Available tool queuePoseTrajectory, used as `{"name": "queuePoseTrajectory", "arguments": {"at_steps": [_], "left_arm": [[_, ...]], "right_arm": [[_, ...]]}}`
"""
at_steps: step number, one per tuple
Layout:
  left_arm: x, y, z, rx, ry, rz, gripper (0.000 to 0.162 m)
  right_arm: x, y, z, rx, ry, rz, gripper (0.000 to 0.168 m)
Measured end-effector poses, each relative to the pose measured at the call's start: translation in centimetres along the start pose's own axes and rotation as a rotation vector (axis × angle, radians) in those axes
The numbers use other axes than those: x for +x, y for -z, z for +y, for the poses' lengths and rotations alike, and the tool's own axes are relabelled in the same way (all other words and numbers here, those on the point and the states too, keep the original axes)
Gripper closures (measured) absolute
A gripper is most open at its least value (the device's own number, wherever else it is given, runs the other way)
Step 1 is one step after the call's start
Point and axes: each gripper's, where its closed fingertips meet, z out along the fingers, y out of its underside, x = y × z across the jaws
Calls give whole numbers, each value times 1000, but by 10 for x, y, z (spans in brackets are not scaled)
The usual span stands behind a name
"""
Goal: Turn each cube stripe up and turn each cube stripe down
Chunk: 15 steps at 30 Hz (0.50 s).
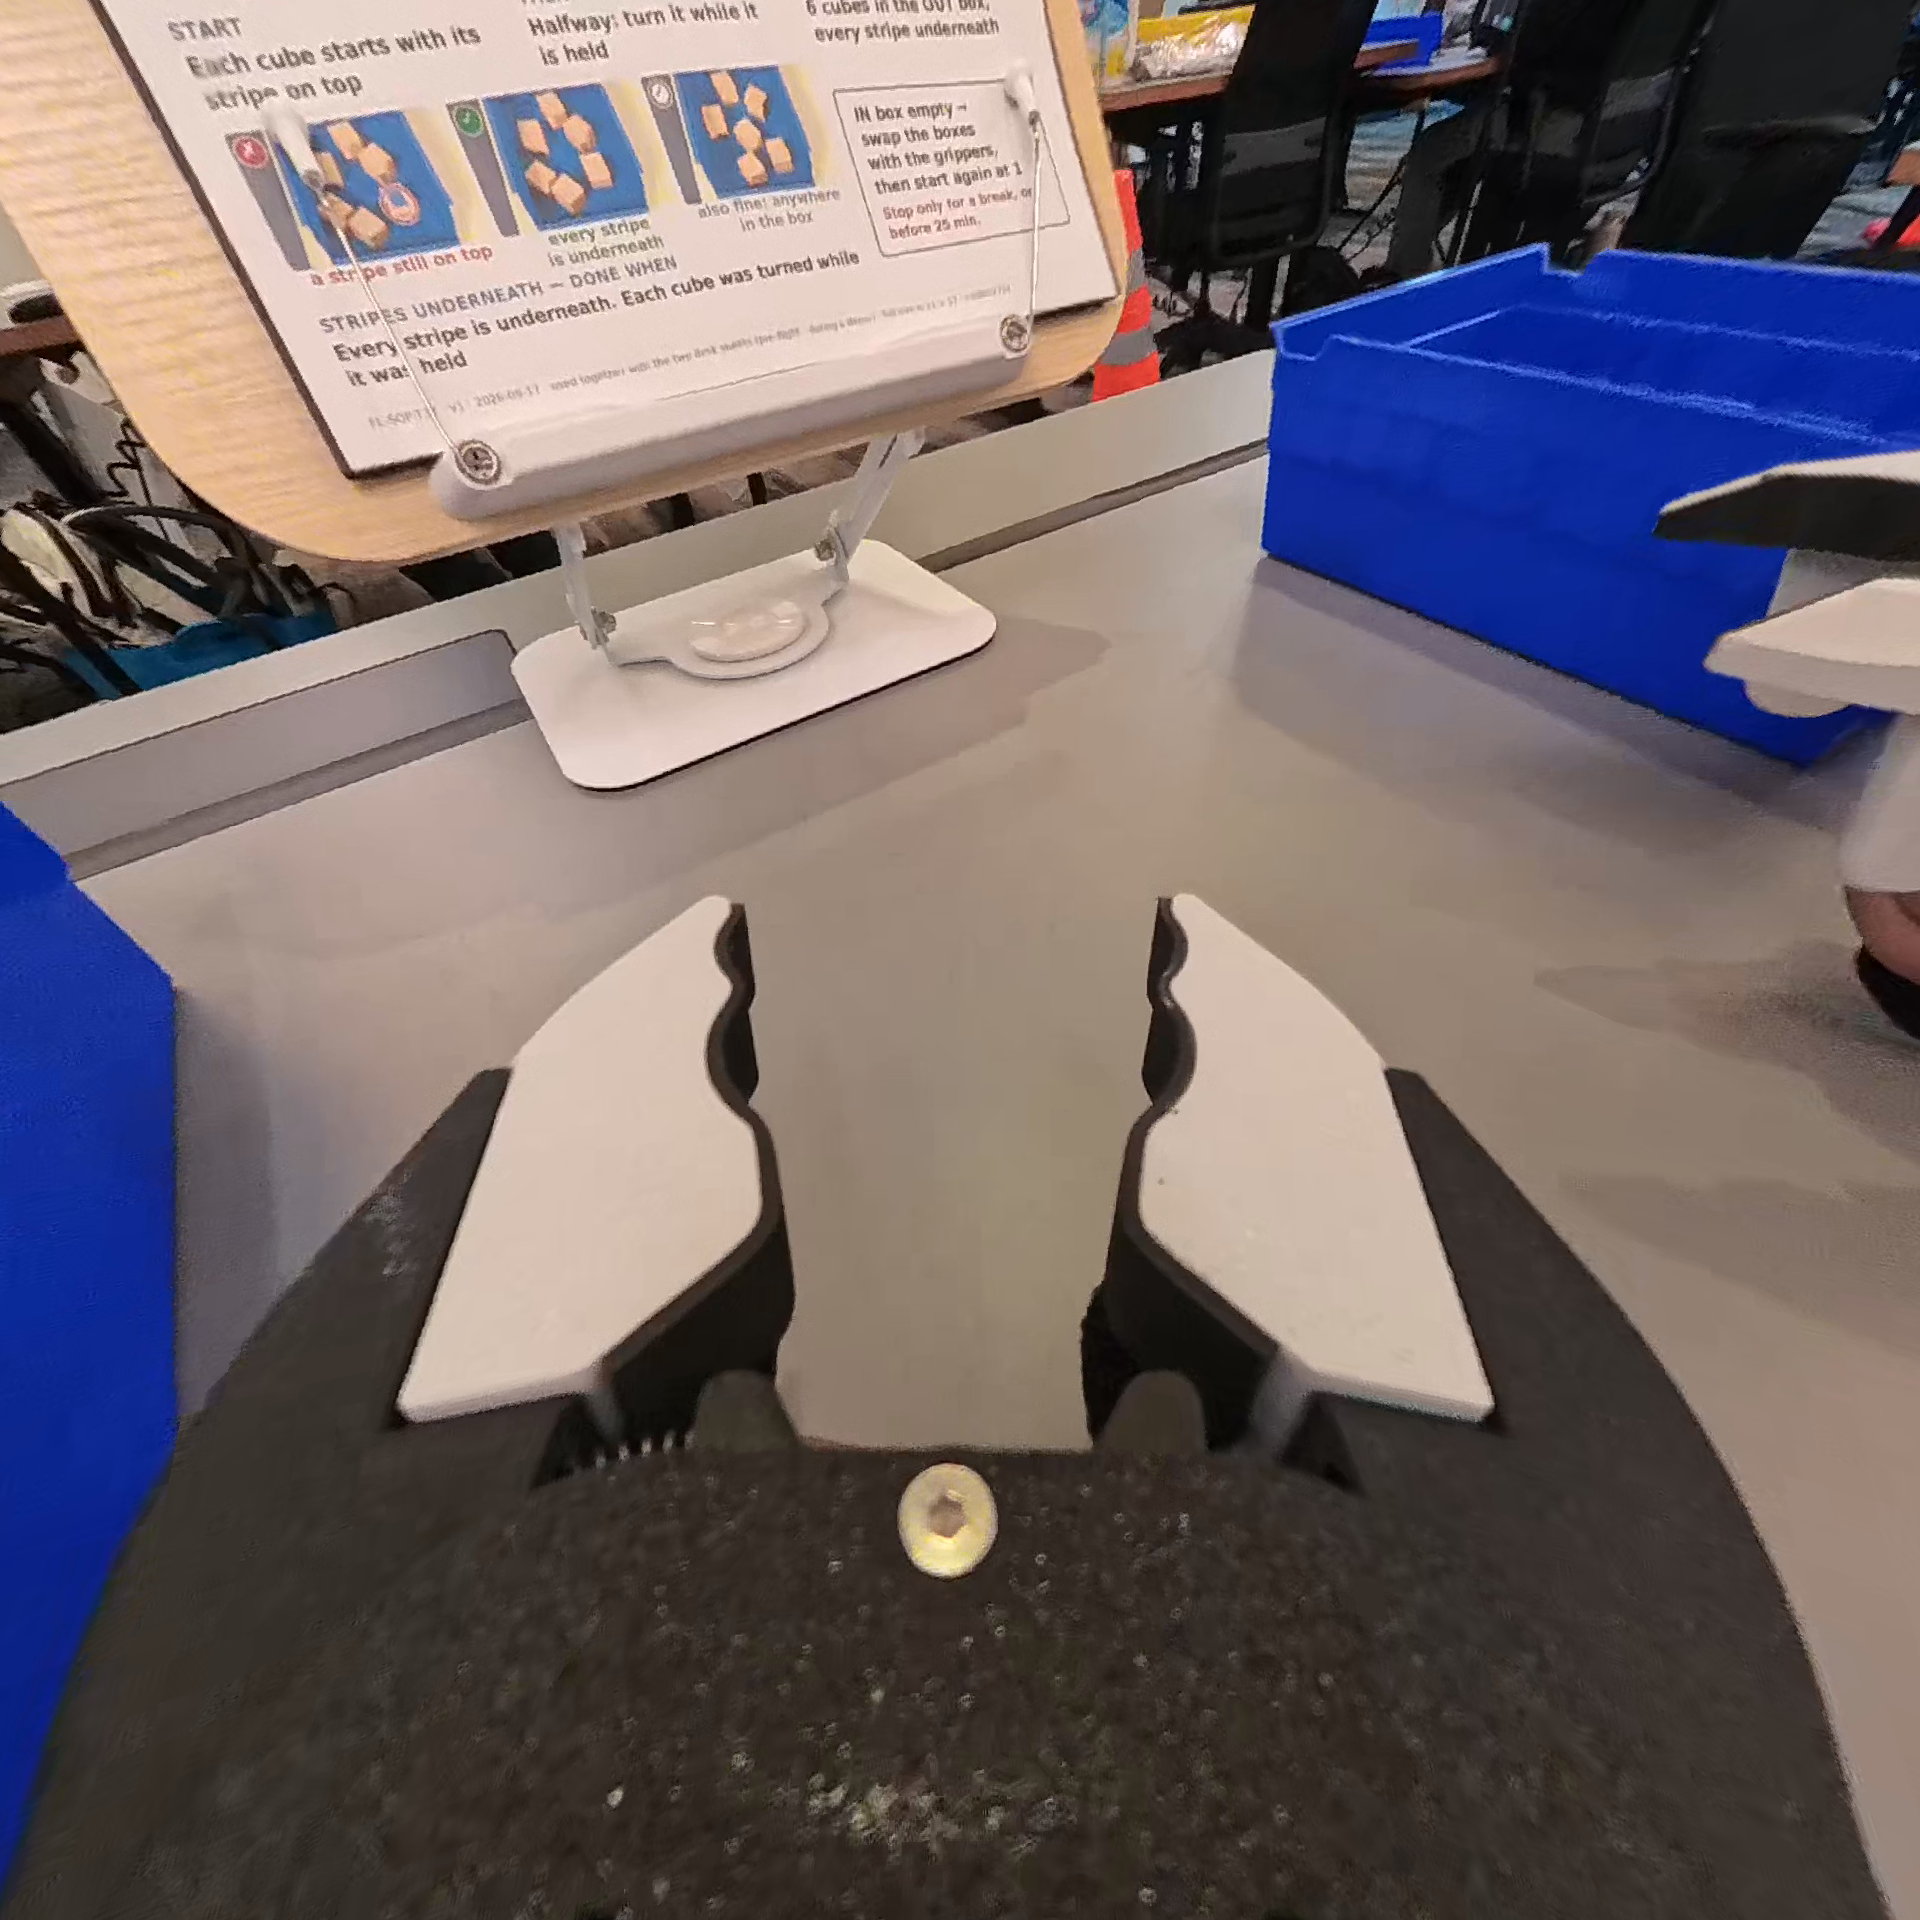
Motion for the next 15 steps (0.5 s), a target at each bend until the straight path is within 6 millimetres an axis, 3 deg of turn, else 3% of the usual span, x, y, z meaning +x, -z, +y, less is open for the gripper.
{"name": "queuePoseTrajectory", "arguments": {"at_steps": [2,4,7,9,12,15], "left_arm": [[-2,14,-7,-46,-43,5,86],[-11,40,-27,-78,-92,29,87],[-57,84,-62,-119,-163,21,96],[-101,100,-69,-229,-231,1,90],[-154,96,-46,-462,-311,91,88],[-204,70,-8,-639,-377,136,91]], "right_arm": [[-1,0,1,-4,-14,-12,108],[-3,1,0,7,-14,-26,108],[-8,1,2,0,-5,-51,109],[-11,1,2,0,5,-65,109],[-16,2,1,9,11,-85,109],[-18,2,1,9,16,-95,109]]}}
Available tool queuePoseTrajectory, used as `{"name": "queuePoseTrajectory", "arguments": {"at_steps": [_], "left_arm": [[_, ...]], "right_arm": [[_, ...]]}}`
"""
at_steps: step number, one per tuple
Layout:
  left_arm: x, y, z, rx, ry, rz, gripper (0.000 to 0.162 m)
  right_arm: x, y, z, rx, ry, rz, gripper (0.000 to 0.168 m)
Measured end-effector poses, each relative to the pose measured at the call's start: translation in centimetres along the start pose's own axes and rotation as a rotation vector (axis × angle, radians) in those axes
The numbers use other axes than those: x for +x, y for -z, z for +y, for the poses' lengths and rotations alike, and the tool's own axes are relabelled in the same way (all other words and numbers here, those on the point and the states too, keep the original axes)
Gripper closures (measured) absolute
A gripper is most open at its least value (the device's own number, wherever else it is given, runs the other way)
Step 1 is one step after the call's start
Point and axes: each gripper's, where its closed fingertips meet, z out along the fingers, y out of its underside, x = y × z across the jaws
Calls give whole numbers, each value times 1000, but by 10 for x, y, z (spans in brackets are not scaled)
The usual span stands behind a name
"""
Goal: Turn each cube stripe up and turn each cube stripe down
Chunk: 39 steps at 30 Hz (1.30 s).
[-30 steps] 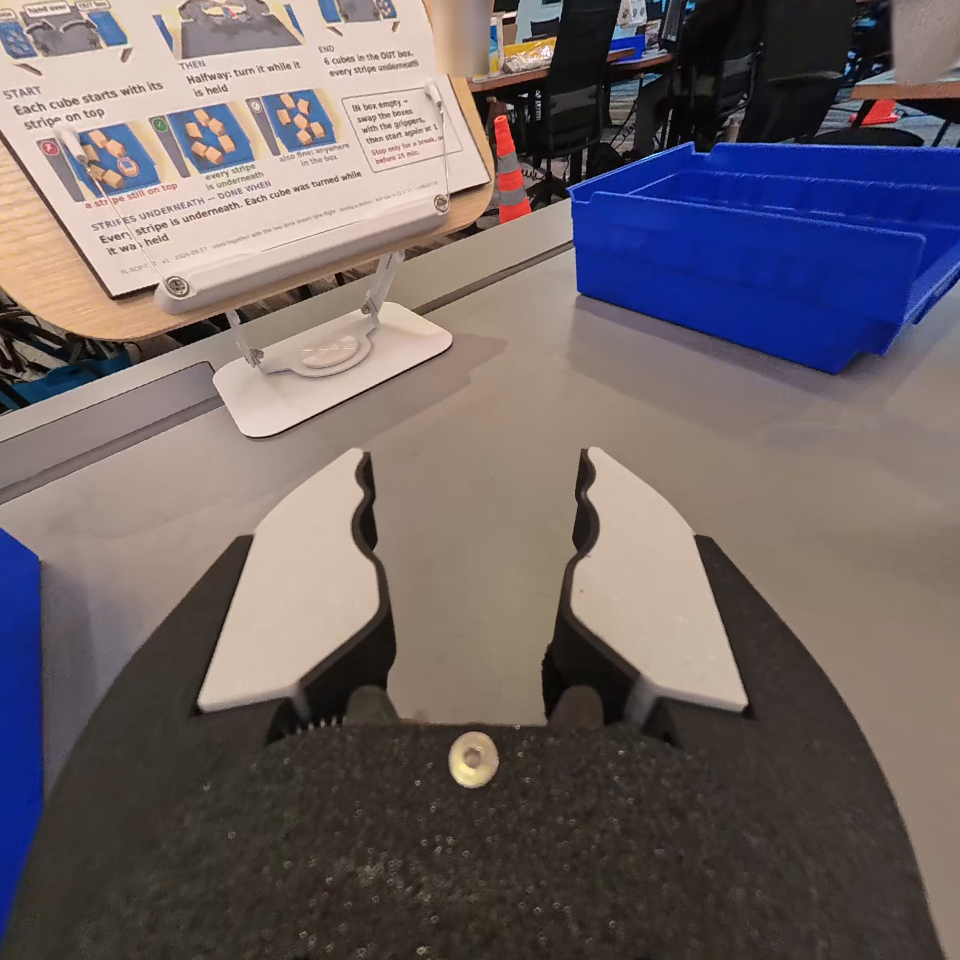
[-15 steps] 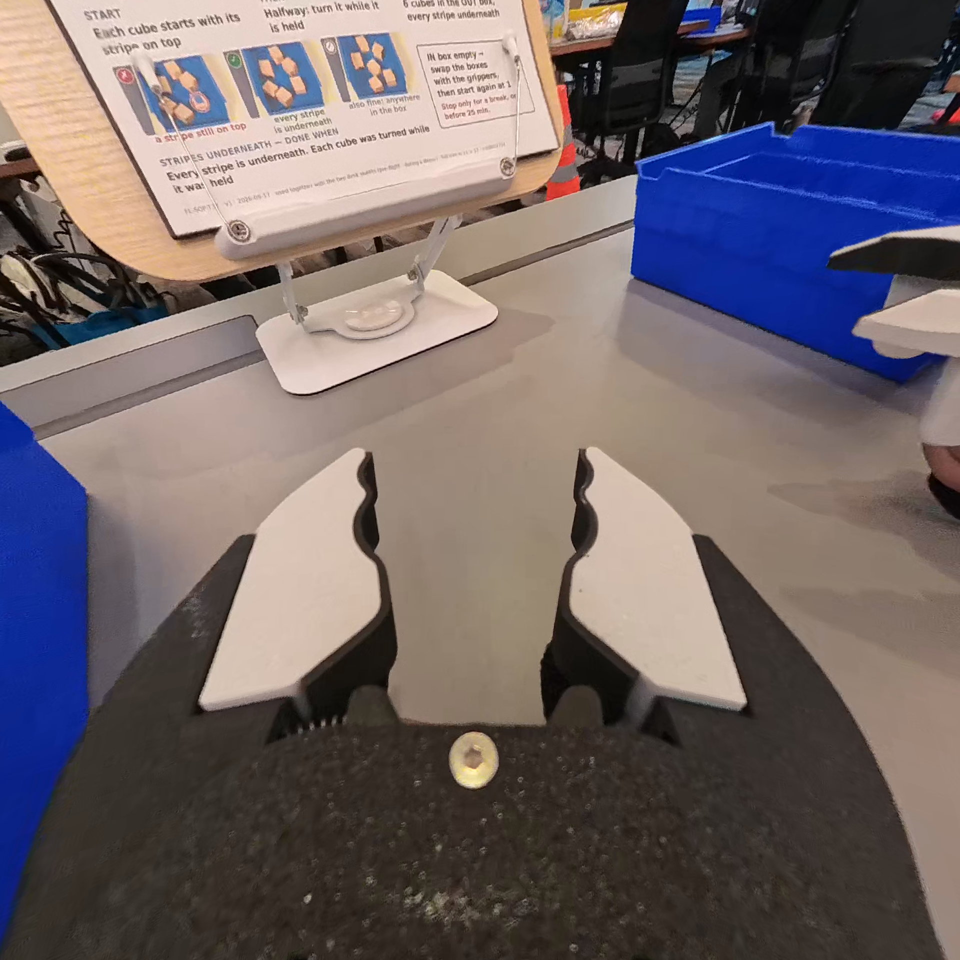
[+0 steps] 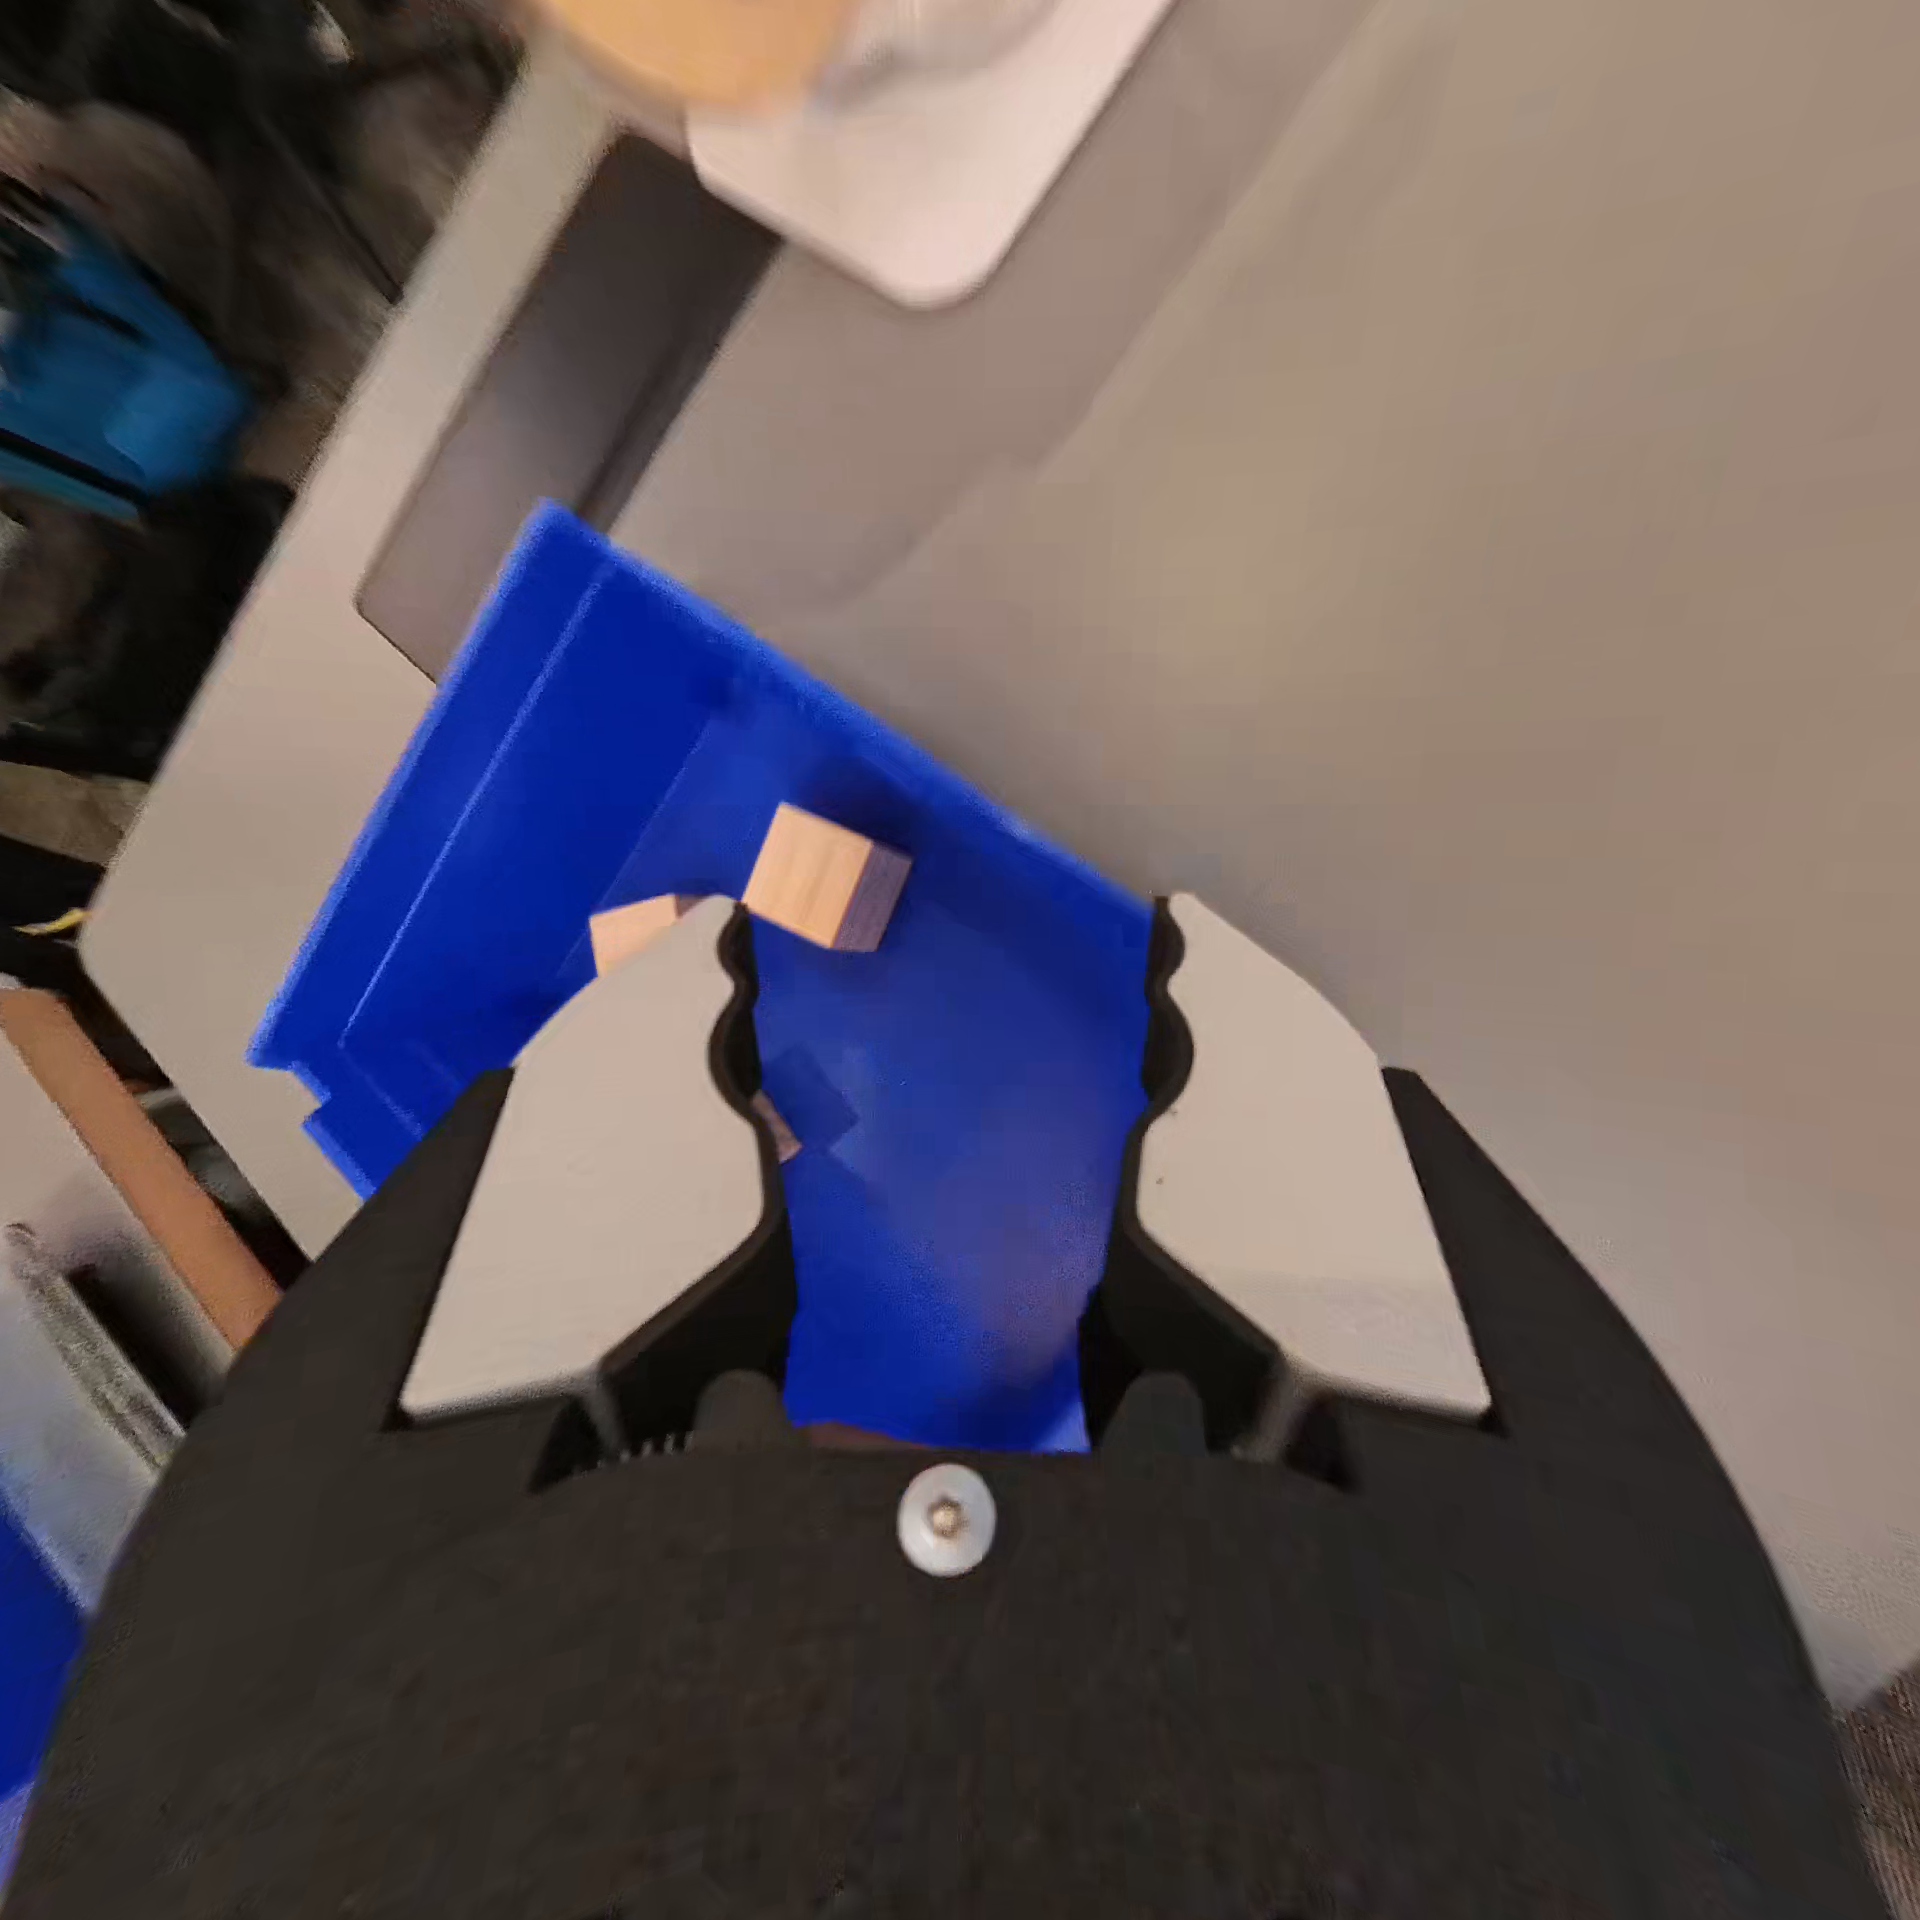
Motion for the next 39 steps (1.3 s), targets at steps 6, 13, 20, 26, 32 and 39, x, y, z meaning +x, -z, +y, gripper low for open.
{"name": "queuePoseTrajectory", "arguments": {"at_steps": [6,13,20,26,32,39], "left_arm": [[-38,-83,48,-224,-133,109,98],[-55,-124,63,-319,-151,168,96],[-43,-139,76,-371,-173,208,116],[-50,-90,38,-174,-51,161,116],[-28,-12,-13,48,-84,48,116],[68,11,-68,234,-102,136,116]], "right_arm": [[-2,-1,2,-9,8,-8,109],[-5,-3,5,-23,5,-26,110],[-8,-5,7,-34,24,-35,110],[-8,-5,7,-35,14,-40,111],[-9,-6,7,-34,24,-40,112],[-10,-6,7,-35,33,-40,112]]}}
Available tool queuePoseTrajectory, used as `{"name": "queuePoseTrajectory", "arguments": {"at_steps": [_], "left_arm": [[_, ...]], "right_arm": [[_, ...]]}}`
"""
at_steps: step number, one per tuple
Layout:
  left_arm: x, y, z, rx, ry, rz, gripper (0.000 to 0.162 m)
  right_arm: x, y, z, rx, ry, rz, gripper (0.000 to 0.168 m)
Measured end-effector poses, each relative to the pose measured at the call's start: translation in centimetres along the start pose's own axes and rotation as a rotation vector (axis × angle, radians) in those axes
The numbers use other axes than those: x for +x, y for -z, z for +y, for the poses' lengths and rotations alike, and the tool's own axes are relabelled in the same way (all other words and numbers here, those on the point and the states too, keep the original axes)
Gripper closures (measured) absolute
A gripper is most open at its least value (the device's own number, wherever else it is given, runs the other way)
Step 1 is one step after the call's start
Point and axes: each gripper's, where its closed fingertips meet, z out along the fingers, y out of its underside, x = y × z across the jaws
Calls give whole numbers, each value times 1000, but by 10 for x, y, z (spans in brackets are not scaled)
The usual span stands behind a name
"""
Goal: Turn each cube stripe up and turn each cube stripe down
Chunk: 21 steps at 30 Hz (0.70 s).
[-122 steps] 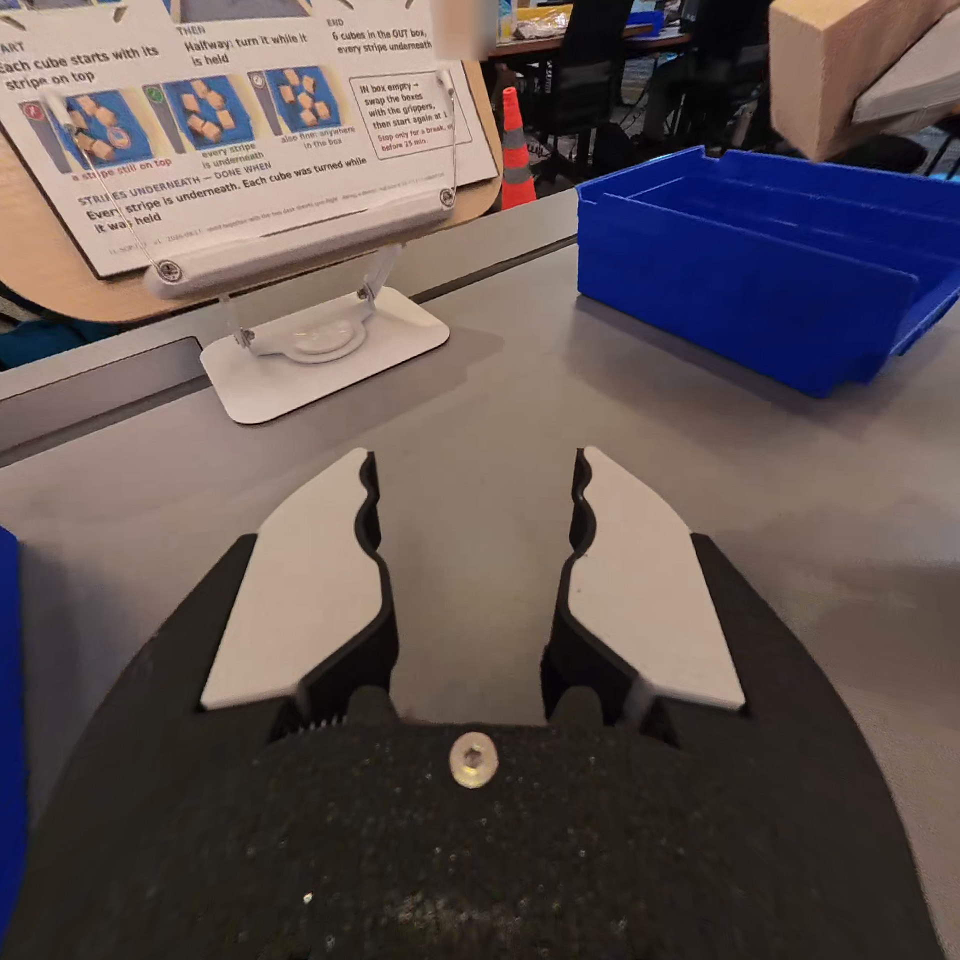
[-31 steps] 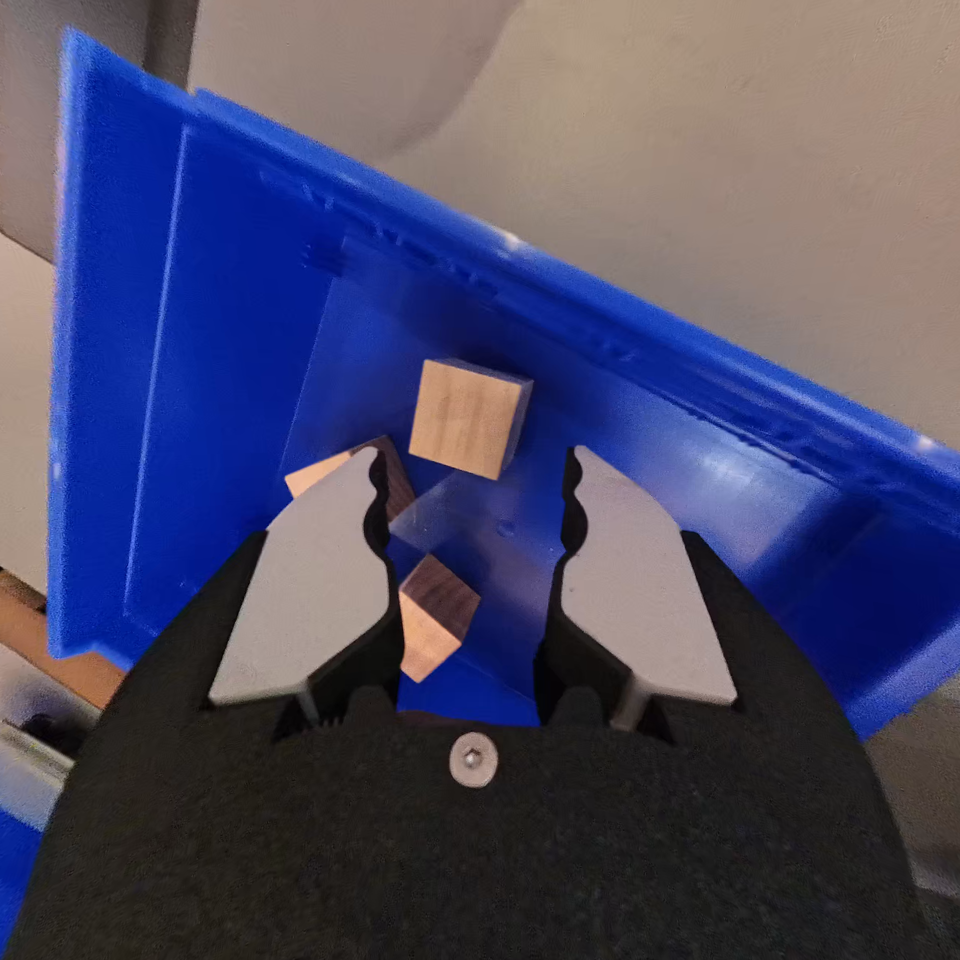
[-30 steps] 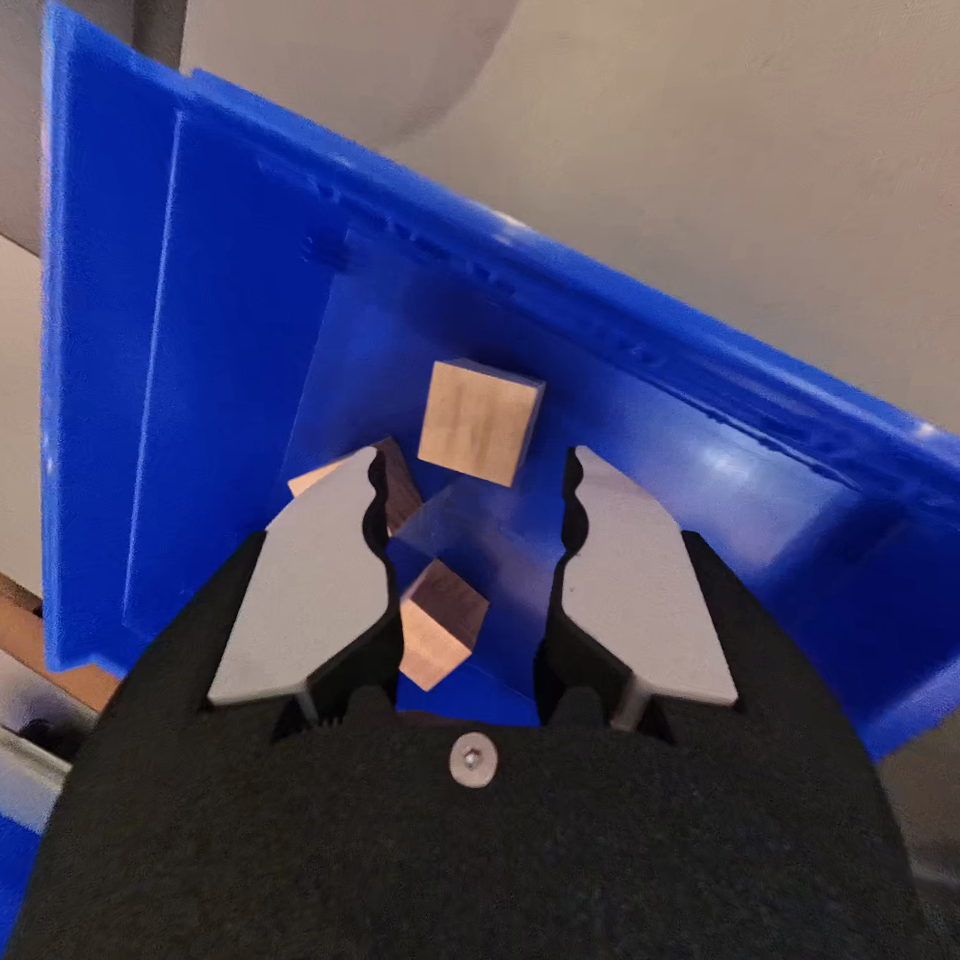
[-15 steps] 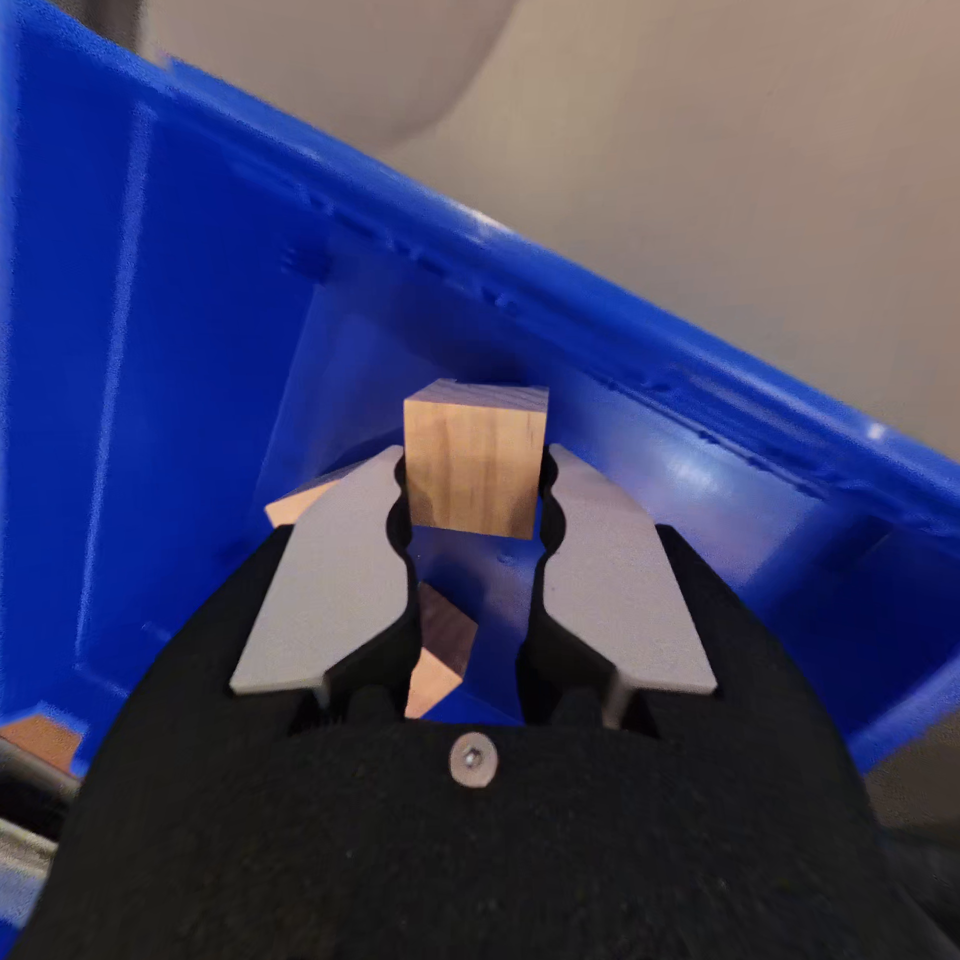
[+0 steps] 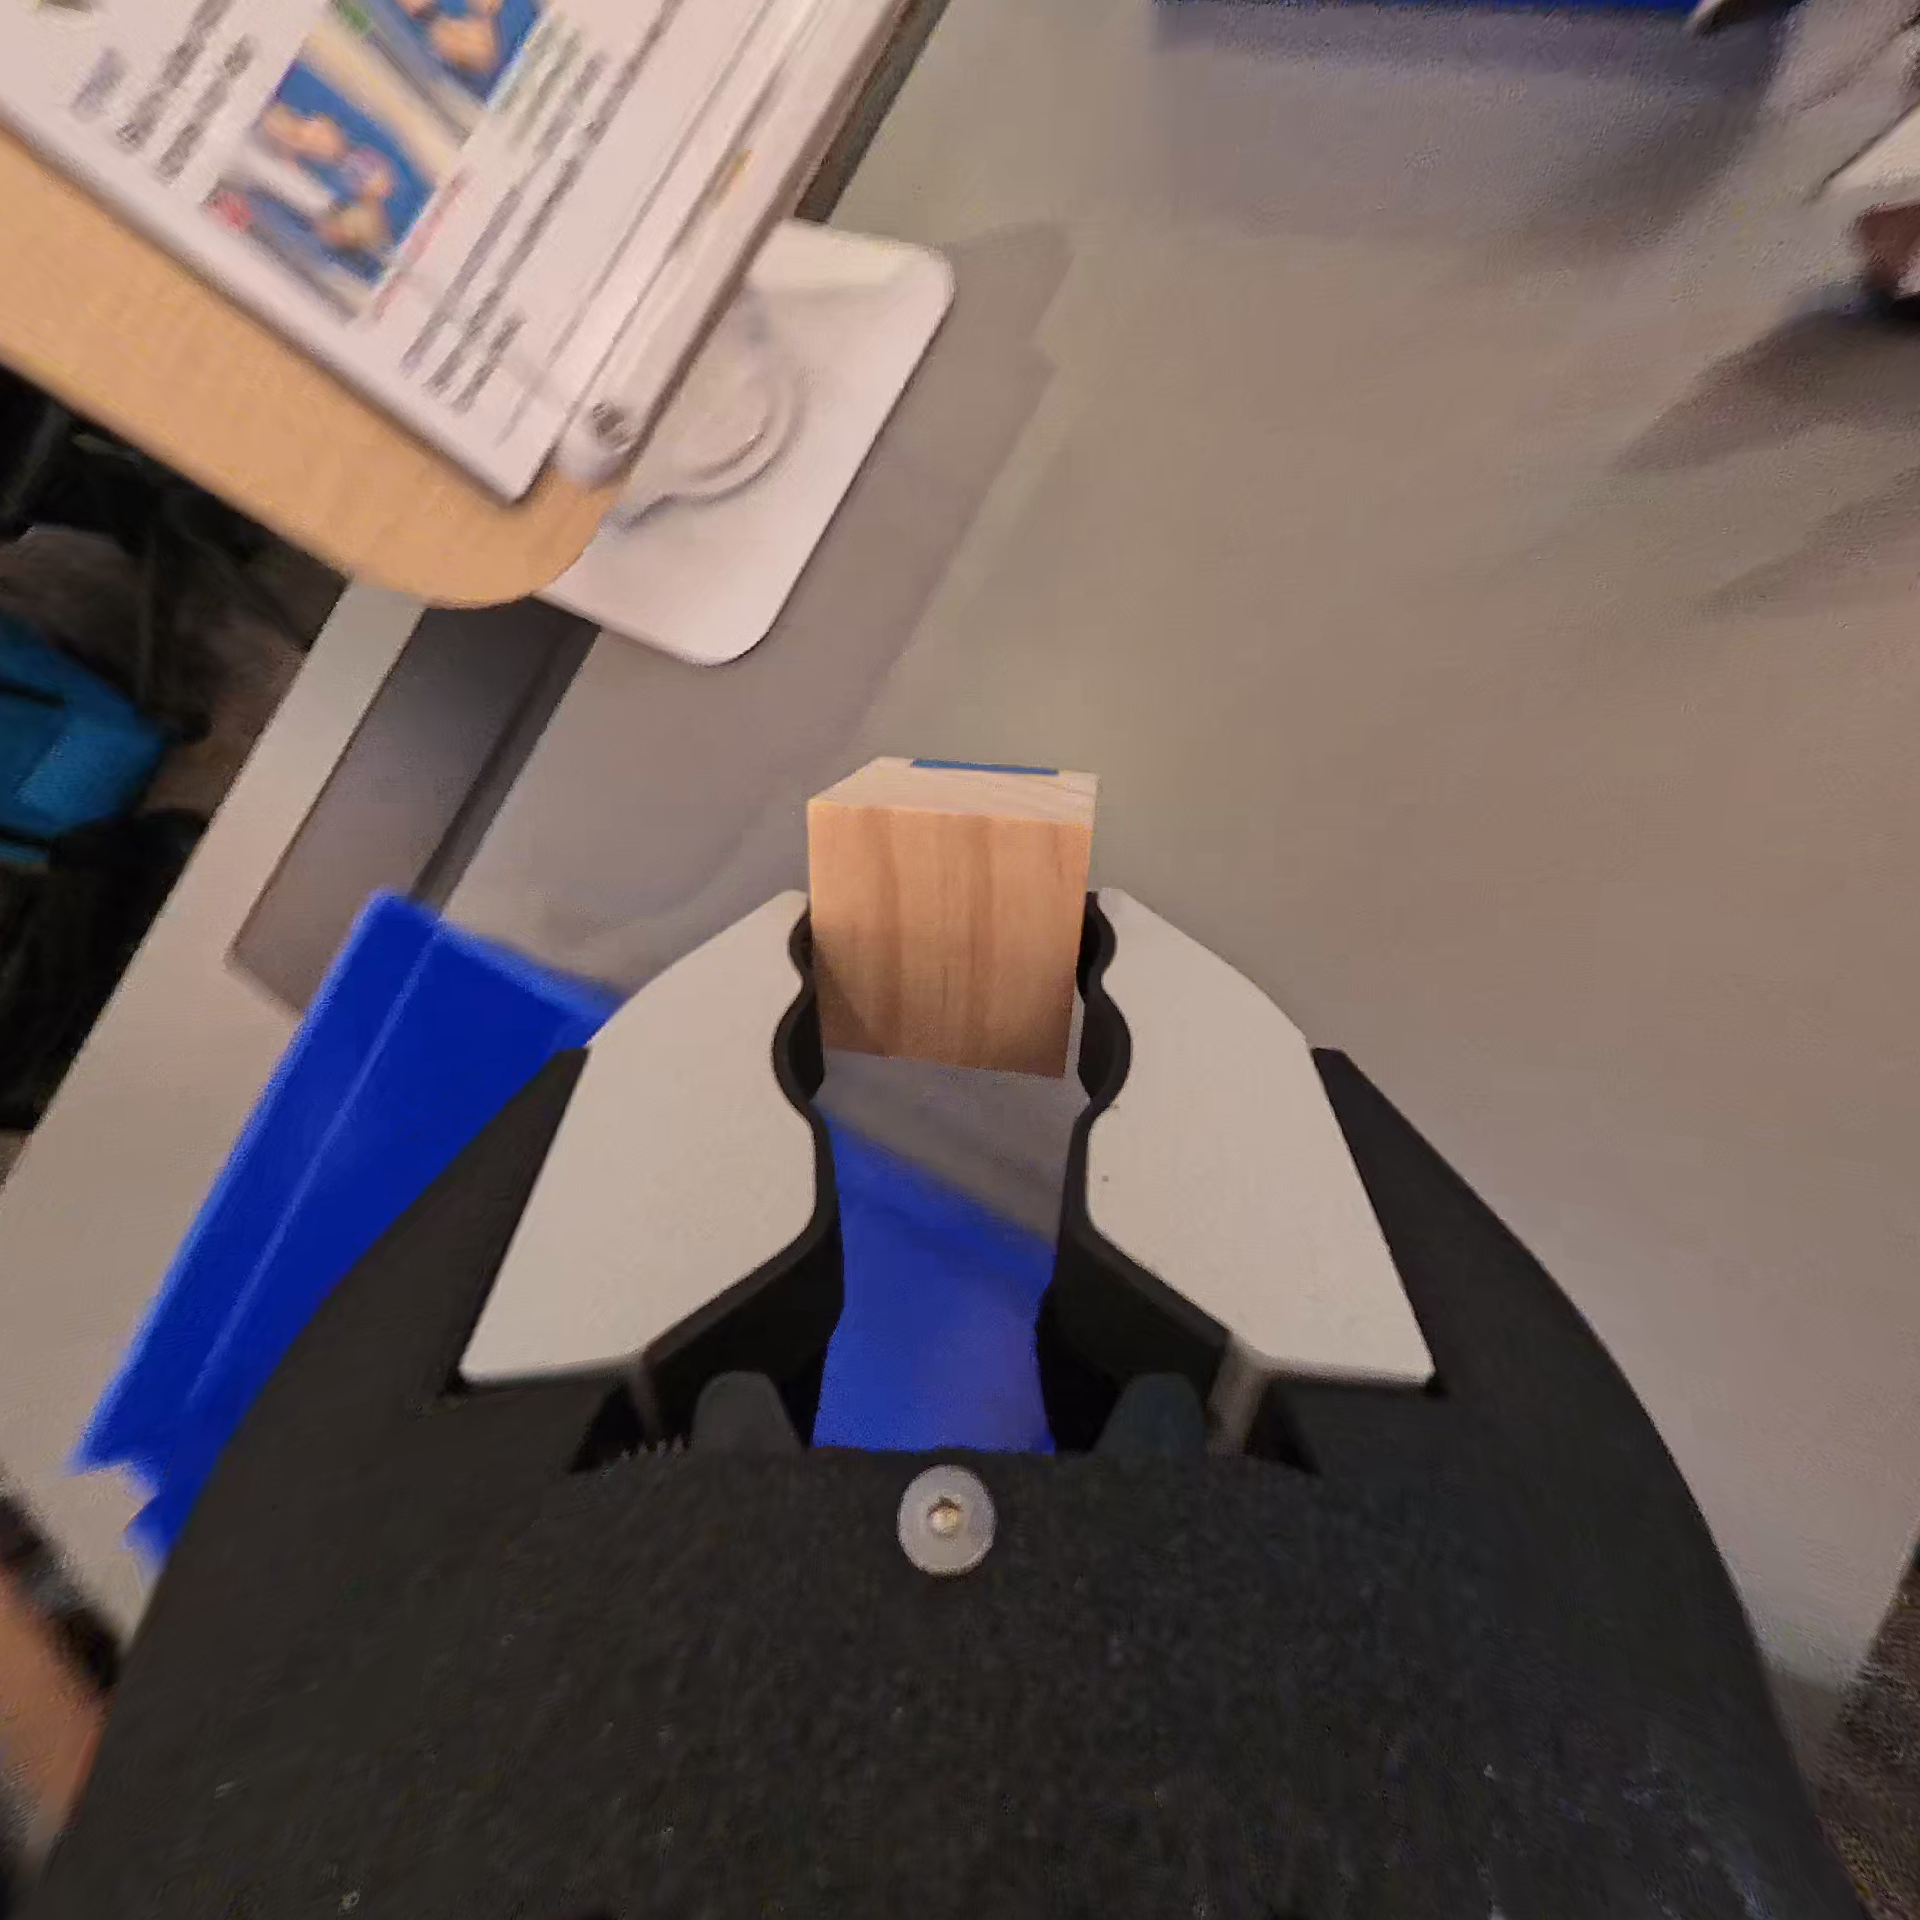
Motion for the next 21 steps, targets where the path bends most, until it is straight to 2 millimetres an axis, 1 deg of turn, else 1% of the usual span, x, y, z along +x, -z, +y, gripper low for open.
{"name": "queuePoseTrajectory", "arguments": {"at_steps": [3,5,8,11,14,17,19,21], "left_arm": [[32,-25,-10,43,-18,46,116],[51,-42,-19,77,22,104,116],[78,-60,-46,195,110,221,116],[100,-67,-83,360,265,412,116],[114,-73,-117,508,456,656,116],[120,-78,-143,615,670,917,116],[118,-87,-150,630,810,1039,116],[117,-100,-149,615,882,1060,116]], "right_arm": [[0,0,0,0,4,2,113],[1,1,-1,5,2,3,113],[1,1,-1,4,-5,0,113],[1,1,-1,6,-7,-1,114],[1,2,-2,12,-14,-6,114],[-1,3,-3,19,-20,-20,114],[-2,3,-4,23,-17,-24,114],[-3,3,-4,22,-13,-31,114]]}}
